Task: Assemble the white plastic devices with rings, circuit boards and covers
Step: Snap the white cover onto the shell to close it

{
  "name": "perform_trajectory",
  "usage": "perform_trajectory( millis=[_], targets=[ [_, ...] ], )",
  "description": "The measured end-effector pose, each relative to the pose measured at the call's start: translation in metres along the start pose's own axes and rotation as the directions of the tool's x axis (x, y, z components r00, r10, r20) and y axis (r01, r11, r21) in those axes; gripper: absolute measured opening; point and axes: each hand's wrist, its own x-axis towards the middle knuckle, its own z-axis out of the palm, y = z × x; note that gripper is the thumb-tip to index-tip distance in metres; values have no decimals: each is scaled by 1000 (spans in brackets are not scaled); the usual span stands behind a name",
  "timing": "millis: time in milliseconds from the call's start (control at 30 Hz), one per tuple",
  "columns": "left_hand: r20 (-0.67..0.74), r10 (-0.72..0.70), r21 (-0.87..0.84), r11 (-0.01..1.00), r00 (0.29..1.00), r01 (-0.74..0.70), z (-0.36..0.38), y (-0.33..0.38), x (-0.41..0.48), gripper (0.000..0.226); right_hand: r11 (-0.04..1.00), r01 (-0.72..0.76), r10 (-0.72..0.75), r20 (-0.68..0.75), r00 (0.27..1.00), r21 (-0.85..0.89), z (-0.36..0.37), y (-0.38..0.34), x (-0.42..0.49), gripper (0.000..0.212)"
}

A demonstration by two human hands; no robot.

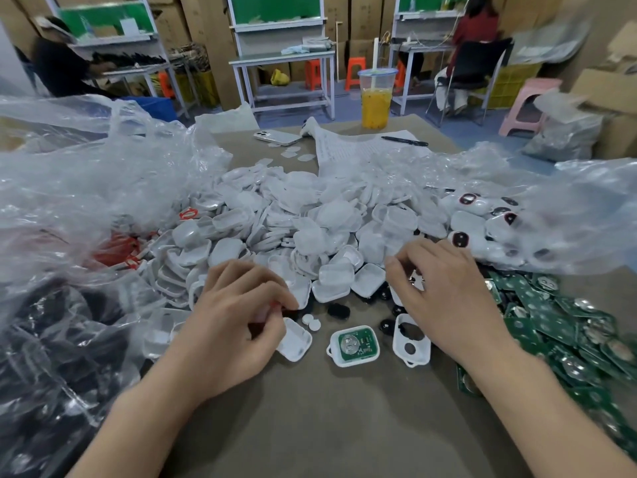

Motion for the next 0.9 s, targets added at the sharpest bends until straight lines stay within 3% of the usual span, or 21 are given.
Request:
perform_trajectory(
  millis=[133, 267, 367, 433, 500, 567, 667, 767, 900],
  targets=[
    [135, -4, 73, 997, 991, -6, -6, -6, -8, 25, 1000, 14, -13, -25, 1000, 14, 1, 3, 2, 24],
    [130, -17, 90, 996, 991, 5, -1, -5, -7, 26, 998, 14, -10, -77, 997, 54, 0, 2, 5, 26],
    [118, -18, 68, 998, 993, 10, 0, -7, -6, 29, 986, 20, -4, -97, 995, 167, 0, -6, 5, 27],
    [72, -20, 36, 999, 997, 17, 0, -7, -5, 28, 943, -15, 30, -41, 999, 332, -2, -11, 3, 32],
    [-17, -98, -80, 992, 995, 96, 0, -1, -4, 21, 830, -104, 66, 90, 994, 548, -6, -20, 0, 30],
    [-86, -246, -299, 931, 965, 211, 1, 10, -2, 16, 679, -205, 24, 258, 966, 705, -8, -28, -1, 26],
    [-156, -292, -401, 892, 944, 210, 2, 27, 1, 12, 573, -296, -66, 403, 913, 764, -4, -38, -4, 21],
    [-173, -346, -486, 845, 922, 225, 3, 37, 3, 12, 555, -315, -87, 431, 898, 770, -2, -41, -6, 17],
    [-169, -402, -592, 771, 900, 233, 4, 45, 3, 16, 513, -329, 27, 368, 929, 793, -3, -38, -3, 16]
  ],
)
